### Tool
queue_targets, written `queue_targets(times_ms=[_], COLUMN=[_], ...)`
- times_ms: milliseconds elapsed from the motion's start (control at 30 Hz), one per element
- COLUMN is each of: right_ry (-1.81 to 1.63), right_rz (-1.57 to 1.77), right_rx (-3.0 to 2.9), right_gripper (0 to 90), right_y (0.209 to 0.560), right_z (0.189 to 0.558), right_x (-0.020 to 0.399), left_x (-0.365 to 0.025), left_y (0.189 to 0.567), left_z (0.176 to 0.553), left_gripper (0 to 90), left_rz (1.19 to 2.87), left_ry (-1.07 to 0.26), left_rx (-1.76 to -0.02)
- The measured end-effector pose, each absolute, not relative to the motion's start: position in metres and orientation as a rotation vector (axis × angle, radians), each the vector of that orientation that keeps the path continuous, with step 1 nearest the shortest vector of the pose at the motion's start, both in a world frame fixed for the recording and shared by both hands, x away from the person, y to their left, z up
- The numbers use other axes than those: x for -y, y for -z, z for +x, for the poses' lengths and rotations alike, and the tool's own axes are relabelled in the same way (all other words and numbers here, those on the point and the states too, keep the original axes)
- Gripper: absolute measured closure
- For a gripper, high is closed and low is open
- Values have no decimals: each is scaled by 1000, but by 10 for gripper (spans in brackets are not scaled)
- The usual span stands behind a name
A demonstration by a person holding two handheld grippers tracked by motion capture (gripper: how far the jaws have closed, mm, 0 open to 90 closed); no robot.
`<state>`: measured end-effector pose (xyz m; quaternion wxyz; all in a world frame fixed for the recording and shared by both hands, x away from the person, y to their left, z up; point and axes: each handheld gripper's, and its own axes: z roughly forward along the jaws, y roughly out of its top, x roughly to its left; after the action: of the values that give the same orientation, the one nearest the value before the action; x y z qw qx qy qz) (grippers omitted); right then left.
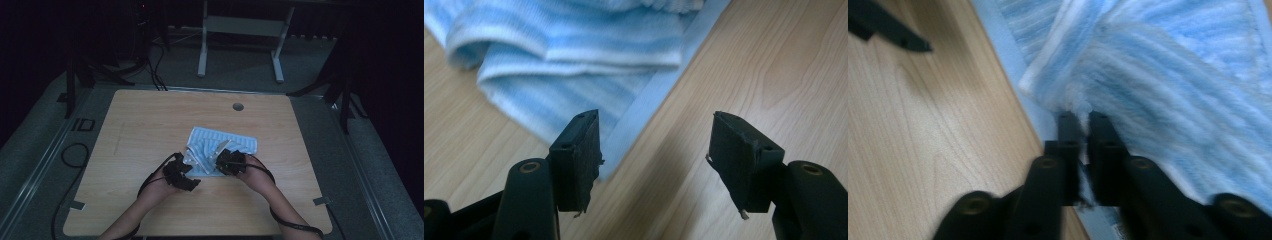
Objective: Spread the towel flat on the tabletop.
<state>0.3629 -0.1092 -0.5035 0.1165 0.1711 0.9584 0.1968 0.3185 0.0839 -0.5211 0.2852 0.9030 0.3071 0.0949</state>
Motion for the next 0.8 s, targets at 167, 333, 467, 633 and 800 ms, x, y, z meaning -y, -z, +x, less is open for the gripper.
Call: queue_targets(times_ms=[167,333,467,633,800], right_ry=[-631,-674,-690,-699,-717], right_rz=[515,549,554,558,572], right_rx=[-2788,-2768,-2766,-2760,-2757], right_gripper=[872,872,871,871,872], right_y=[489,481,478,477,476], right_z=[366,368,369,367,365], right_x=[115,119,122,127,137], left_x=[-71,-56,-43,-37,-42], left_y=[524,531,537,539,528], left_z=[323,328,335,342,338], left_gripper=[371,371,382,613,868], left_rz=[2402,2399,2410,2381,2360], left_ry=[-269,-287,-316,-340,-325], left_rx=[-803,-787,-812,-863,-866])
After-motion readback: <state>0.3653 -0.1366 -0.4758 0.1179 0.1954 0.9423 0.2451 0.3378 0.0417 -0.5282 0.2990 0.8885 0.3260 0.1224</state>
